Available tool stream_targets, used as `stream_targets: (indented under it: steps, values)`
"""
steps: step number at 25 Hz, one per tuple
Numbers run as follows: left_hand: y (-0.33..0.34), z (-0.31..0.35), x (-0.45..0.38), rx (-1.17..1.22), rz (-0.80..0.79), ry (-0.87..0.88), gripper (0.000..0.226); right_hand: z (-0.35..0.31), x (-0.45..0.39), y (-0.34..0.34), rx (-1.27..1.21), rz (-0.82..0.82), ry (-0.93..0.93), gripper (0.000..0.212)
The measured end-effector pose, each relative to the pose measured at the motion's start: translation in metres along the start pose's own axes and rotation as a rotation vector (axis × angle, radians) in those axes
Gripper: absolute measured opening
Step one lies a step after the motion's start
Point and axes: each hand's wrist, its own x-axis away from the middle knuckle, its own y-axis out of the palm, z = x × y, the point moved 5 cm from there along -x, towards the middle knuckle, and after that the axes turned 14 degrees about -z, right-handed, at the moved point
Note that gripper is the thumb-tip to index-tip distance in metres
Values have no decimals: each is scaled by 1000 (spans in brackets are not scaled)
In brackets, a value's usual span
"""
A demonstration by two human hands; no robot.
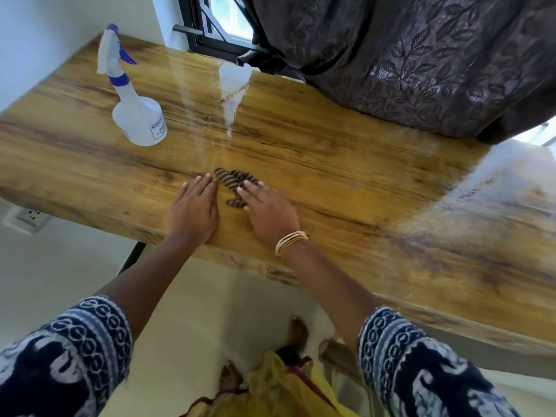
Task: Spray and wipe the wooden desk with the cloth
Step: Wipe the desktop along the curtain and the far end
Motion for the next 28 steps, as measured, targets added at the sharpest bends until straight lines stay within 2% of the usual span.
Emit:
stream_targets:
  steps: [2,5,7,9,11,12,14,17,19,20,21,25,28]
  values:
    - [-5,17,-16,35,19,15,48,69,-4,-15,32,59,121,48]
    - [-1,60,-42,94,19,81,48,203,22,-34,-53,144,486,48]
    - [7,87,-58,114,5,117,49,265,52,-40,-140,206,670,48]
    - [10,103,-72,118,8,124,49,286,66,-43,-202,276,837,48]
    - [9,112,-89,122,8,120,49,275,60,-44,-283,295,992,51]
    - [8,113,-98,132,7,103,49,262,51,-45,-306,292,1013,53]
    - [7,112,-112,172,11,32,49,218,24,-41,-258,253,838,53]
    - [7,119,-126,130,39,36,48,149,-5,-30,-57,156,281,47]
    - [5,129,-142,114,53,68,48,161,-14,-38,-12,147,13,42]
    - [5,135,-151,125,47,60,49,187,-18,-45,-19,145,13,42]
    - [6,143,-159,135,34,44,49,223,-22,-52,-33,144,104,44]
    - [24,168,-177,107,-46,11,54,380,14,-70,-134,256,684,49]
    - [29,165,-182,78,-43,-20,57,415,32,-67,-272,356,1016,52]
